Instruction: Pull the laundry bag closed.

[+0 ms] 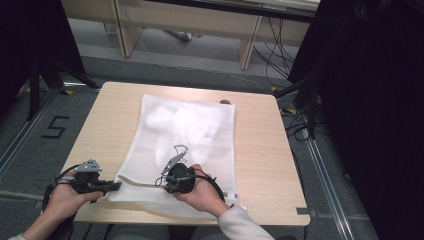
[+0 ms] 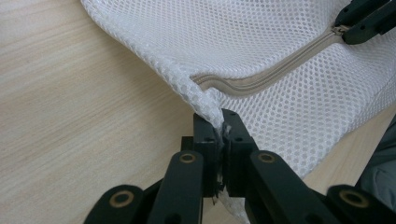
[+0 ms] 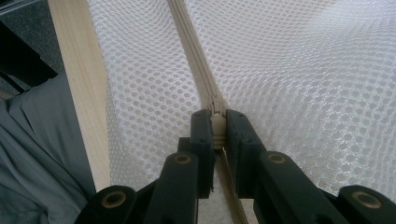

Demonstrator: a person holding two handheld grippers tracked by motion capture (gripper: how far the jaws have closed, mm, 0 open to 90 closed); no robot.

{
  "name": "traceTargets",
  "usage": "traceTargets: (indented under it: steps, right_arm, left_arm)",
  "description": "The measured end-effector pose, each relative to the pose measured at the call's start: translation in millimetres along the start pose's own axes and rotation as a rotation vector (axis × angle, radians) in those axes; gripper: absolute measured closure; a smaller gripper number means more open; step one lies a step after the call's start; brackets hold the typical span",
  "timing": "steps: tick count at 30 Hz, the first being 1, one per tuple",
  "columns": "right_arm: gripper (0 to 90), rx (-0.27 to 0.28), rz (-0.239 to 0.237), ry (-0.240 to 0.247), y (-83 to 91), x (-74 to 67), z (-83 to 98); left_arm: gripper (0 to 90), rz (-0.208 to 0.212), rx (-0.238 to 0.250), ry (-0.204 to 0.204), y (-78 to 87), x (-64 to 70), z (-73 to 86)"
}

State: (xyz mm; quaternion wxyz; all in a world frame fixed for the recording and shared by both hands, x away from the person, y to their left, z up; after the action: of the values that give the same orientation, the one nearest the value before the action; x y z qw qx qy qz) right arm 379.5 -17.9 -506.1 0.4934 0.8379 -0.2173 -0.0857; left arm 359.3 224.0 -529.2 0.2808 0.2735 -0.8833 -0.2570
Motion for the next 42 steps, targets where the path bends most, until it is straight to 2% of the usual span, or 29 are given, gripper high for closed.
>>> traceTargets:
  steps: [1, 2, 3, 7, 11, 13, 16, 17, 19, 20, 25, 27, 29, 30, 33, 34, 35, 36, 41, 42]
  right_arm:
    - [82.3, 0.000, -0.001, -0.003, 0.4, -0.1, 0.2]
    - [82.3, 0.005, 0.000, 0.001, 0.5, 0.4, 0.7]
    - [82.3, 0.005, 0.003, 0.001, 1.2, 0.7, 0.8]
    - [82.3, 0.000, 0.004, -0.001, 2.3, 0.9, 1.9]
    - [82.4, 0.002, 0.004, -0.002, 3.3, 1.9, 2.4]
    - [82.3, -0.002, 0.008, -0.007, 4.7, 2.6, 3.5]
    - [82.3, 0.002, 0.010, -0.004, 5.2, 3.5, 4.1]
    - [82.4, 0.001, 0.003, -0.008, 5.8, 3.0, 4.5]
    - [82.3, -0.003, 0.006, -0.009, 6.3, 2.6, 5.2]
    - [82.3, -0.003, 0.006, -0.009, 6.3, 2.6, 5.2]
    - [82.3, -0.002, 0.016, -0.008, 7.7, 4.2, 6.1]
    - [82.3, -0.004, 0.013, -0.013, 8.2, 4.3, 7.0]
    - [82.3, -0.002, 0.020, -0.011, 8.2, 5.0, 7.5]
    - [82.3, -0.004, 0.018, -0.014, 8.6, 4.7, 7.8]
    - [82.3, 0.000, 0.024, -0.009, 9.5, 5.1, 8.1]
    - [82.4, 0.000, 0.023, -0.010, 9.8, 5.2, 8.3]
    - [82.4, -0.001, 0.023, -0.012, 10.3, 5.6, 9.0]
    - [82.4, -0.006, 0.026, -0.017, 10.7, 5.8, 9.6]
    - [82.4, -0.003, 0.021, -0.020, 11.8, 6.4, 10.9]
    - [82.3, 0.000, 0.026, -0.018, 11.9, 6.4, 10.8]
  left_arm:
    - [85.7, -0.002, -0.009, -0.002, 0.5, -0.2, 0.1]
    - [85.7, -0.001, 0.006, 0.000, -0.3, 0.1, -0.1]
    - [85.7, -0.004, -0.010, -0.002, 0.6, -0.1, 0.1]
    - [85.7, 0.003, -0.020, -0.001, 1.2, -0.2, 0.3]
    - [85.7, -0.003, 0.004, -0.001, -0.1, -0.1, 0.0]
    - [85.7, -0.003, -0.013, -0.014, 1.3, -1.3, 0.6]
    - [85.7, -0.002, 0.003, 0.000, -0.1, -0.1, 0.0]
    - [85.8, 0.001, -0.021, -0.002, 1.1, -0.3, 0.3]
    - [85.8, -0.003, -0.012, -0.012, 1.0, -1.2, 0.6]
    - [85.8, -0.003, 0.002, 0.000, 0.0, -0.1, 0.0]
    - [85.7, -0.004, -0.014, -0.012, 1.2, -1.3, 0.7]
    - [85.8, -0.001, 0.000, -0.001, 0.2, -0.4, 0.2]
    - [85.7, 0.002, -0.019, -0.001, 1.2, -0.3, 0.4]
    - [85.8, -0.002, 0.005, 0.000, -0.1, -0.1, 0.1]
    - [85.8, -0.001, -0.018, 0.000, 1.2, -0.3, 0.4]
    - [85.7, -0.004, 0.000, -0.004, 0.2, -0.5, 0.2]
    - [85.8, -0.004, -0.018, -0.013, 1.5, -1.3, 0.6]
    - [85.7, -0.006, -0.012, -0.013, 1.0, -1.3, 0.6]
    - [85.8, -0.002, 0.004, 0.003, 0.0, 0.0, 0.0]
    - [85.8, -0.005, -0.028, -0.012, 2.3, -1.1, 0.8]
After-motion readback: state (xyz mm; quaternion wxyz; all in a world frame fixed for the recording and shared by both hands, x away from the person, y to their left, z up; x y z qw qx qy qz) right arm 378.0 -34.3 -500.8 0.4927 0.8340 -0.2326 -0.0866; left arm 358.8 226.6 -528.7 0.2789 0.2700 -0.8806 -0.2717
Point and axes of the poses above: each handheld gripper's, and its own axes: y roughly backward along the jaws, z roughly out of its underside, x roughly to its right, the point moved 5 cm from there along -y, roughly forward along the jaws, and after that the axes turned 9 degrees about z, right-handed, at the moved point
